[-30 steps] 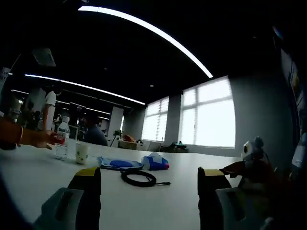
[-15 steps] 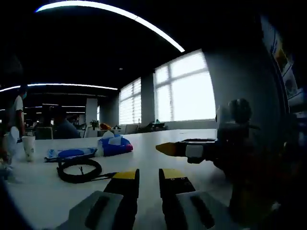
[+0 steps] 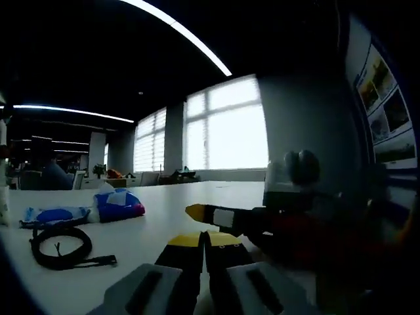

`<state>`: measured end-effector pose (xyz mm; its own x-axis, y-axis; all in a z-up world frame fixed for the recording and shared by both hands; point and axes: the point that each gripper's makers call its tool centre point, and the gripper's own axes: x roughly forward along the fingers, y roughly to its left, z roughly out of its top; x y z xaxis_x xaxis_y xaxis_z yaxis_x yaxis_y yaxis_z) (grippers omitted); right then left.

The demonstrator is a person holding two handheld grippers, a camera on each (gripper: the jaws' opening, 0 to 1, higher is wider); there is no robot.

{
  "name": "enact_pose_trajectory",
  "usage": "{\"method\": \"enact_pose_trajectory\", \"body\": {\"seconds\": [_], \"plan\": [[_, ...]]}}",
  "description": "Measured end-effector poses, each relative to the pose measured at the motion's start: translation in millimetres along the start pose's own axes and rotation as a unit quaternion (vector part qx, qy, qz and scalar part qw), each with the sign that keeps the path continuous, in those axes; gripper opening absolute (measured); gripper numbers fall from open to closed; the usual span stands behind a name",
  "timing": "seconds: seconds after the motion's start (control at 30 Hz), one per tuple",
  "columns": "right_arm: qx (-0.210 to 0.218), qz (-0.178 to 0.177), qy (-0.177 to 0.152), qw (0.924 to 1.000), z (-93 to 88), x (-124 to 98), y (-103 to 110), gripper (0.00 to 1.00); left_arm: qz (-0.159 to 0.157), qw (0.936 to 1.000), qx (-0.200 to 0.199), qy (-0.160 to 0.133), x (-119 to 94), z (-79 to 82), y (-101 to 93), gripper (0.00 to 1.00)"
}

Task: Arrange the tabletop items into an orderly group along one side of the table until the central work area is clear of visible clutter.

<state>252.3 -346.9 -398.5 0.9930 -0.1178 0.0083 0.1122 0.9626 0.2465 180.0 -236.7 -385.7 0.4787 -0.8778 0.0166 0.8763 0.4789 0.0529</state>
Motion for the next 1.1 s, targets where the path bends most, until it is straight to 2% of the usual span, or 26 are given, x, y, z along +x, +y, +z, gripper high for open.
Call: {"method": "enact_pose_trajectory", "body": {"seconds": [0.07,0.1,0.13,0.17,0.27,0.4,0.57,0.7,0.83,0.93,1.0,1.1], "plan": [[-0.005,-0.003,-0.004,1.0,1.6,-2.3,0.8,0.15,-0.037,0.9991,0.022,-0.007,2.2,0.9,-14.4,0.0],[-0.011,-0.006,-0.009,0.9999,2.8,-5.3,1.6,0.15,-0.075,0.9962,0.043,-0.007,2.6,-0.6,-27.4,0.0],[-0.027,-0.014,-0.02,0.9993,7.1,-6.0,-0.8,0.15,-0.107,0.9932,0.046,-0.005,1.6,-3.1,-40.0,0.0],[-0.031,-0.019,-0.021,0.9991,7.9,-6.5,-1.8,0.15,-0.122,0.9913,0.049,-0.005,1.3,-3.8,-46.5,0.0],[-0.019,-0.024,-0.015,0.9994,4.9,-5.3,-5.4,0.15,-0.124,0.9868,0.104,-0.005,3.6,-6.5,-53.3,0.02],[-0.007,-0.037,-0.02,0.9991,5.5,-6.6,-11.8,0.15,-0.119,0.9857,0.118,0.022,7.7,-17.4,-54.2,0.03],[0.0,-0.031,-0.007,0.9995,0.9,-5.3,-10.7,0.15,-0.124,0.9847,0.118,0.03,9.0,-21.8,-56.8,0.05],[0.026,-0.028,-0.003,0.9993,-0.8,-6.2,-10.8,0.17,-0.121,0.9817,0.132,0.063,12.8,-34.3,-55.3,0.06],[0.065,-0.03,-0.003,0.9974,-1.6,-5.3,-14.2,0.18,-0.125,0.9842,0.11,0.06,13.4,-32.0,-54.5,0.07],[0.094,0.014,-0.008,0.9954,0.1,-5.7,0.6,0.16,-0.128,0.9836,0.114,0.055,12.2,-30.7,-55.9,0.08],[0.098,0.012,-0.01,0.9951,0.5,-8.0,-0.5,0.16,-0.142,0.9824,0.11,0.052,12.3,-29.8,-59.5,0.09],[0.134,0.026,-0.031,0.9902,7.3,-9.2,0.8,0.16,-0.15,0.9825,0.097,0.051,12.7,-29.5,-60.8,0.1]]}}
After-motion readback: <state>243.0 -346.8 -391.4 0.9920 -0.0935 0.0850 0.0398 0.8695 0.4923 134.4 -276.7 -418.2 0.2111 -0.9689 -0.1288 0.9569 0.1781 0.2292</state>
